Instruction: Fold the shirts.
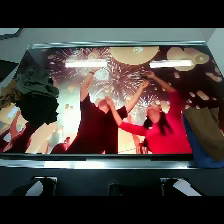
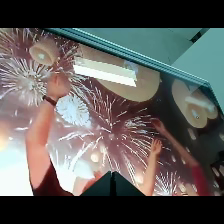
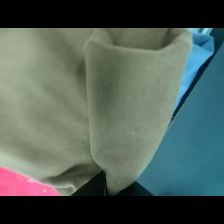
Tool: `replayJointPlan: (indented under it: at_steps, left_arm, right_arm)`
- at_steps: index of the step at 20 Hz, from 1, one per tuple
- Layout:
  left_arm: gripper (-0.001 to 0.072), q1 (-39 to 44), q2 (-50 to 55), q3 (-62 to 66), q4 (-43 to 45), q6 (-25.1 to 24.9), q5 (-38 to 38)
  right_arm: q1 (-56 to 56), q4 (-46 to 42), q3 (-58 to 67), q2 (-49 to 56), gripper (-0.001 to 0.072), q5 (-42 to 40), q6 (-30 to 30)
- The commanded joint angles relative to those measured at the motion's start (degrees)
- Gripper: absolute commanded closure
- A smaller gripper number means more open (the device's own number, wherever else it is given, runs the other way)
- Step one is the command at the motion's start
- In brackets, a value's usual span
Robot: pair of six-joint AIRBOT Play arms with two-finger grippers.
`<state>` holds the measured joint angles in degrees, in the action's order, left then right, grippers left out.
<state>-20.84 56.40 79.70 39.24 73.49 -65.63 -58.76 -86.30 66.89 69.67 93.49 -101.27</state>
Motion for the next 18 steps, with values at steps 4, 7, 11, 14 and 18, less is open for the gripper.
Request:
replayJointPlan:
  at_steps: [4,7,11,14,18]
  left_arm:
    - [0.068,-0.02,-0.04,0.0,0.0,0.0,0.04]
    - [0.068,-0.02,-0.02,0.0,0.0,0.0,0.07]
    - [0.068,-0.02,-0.02,0.02,-0.15,0.04,3.02]
    - [0.0682,1.33,-0.02,0.04,-0.55,4.5,7.17]
    - [0.0685,14.73,3.02,3.56,24.48,9.31,14.86]
  right_arm:
    - [0.02,-1.64,-10.88,-0.15,0.0665,-8.83,-1.66]
    - [0.02,-1.46,-12.15,-0.17,0.0459,-8.98,-3.13]
    - [0.02,-3.43,-5.22,-0.39,0.0239,-4.2,1.36]
    - [0.09,2.25,10.82,-0.39,0.0238,-11.1,1.44]
    - [12.68,11.06,28.15,-0.72,0.024,-25.05,8.72]
